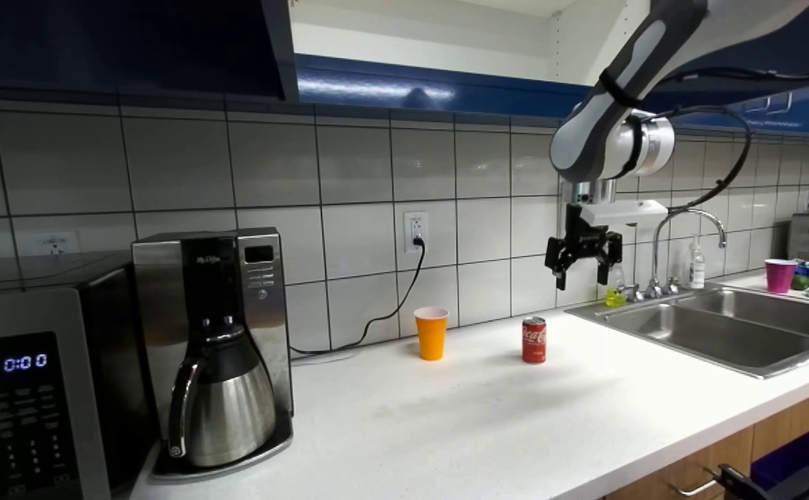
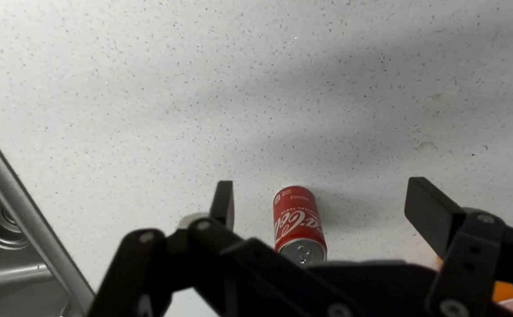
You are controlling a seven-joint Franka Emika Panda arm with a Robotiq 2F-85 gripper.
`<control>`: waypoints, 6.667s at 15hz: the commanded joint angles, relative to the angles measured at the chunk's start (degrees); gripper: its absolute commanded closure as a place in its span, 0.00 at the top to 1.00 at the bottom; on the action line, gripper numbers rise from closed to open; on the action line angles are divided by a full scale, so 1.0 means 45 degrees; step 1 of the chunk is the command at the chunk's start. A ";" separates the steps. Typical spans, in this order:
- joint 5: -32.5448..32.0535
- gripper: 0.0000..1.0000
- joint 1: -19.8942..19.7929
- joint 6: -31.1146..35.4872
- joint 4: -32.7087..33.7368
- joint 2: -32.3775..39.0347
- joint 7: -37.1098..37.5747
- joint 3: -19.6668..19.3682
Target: Put the red can in the cabinet
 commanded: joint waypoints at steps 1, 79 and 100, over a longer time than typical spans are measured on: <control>0.0187 1.00 0.0032 0.1158 0.0762 0.1908 -0.0032 -0.0001; -0.0216 0.39 0.0937 0.1326 0.0695 0.1083 0.0688 0.0106; -0.0173 0.39 0.0836 -0.5805 0.3581 -0.4609 0.1195 0.1302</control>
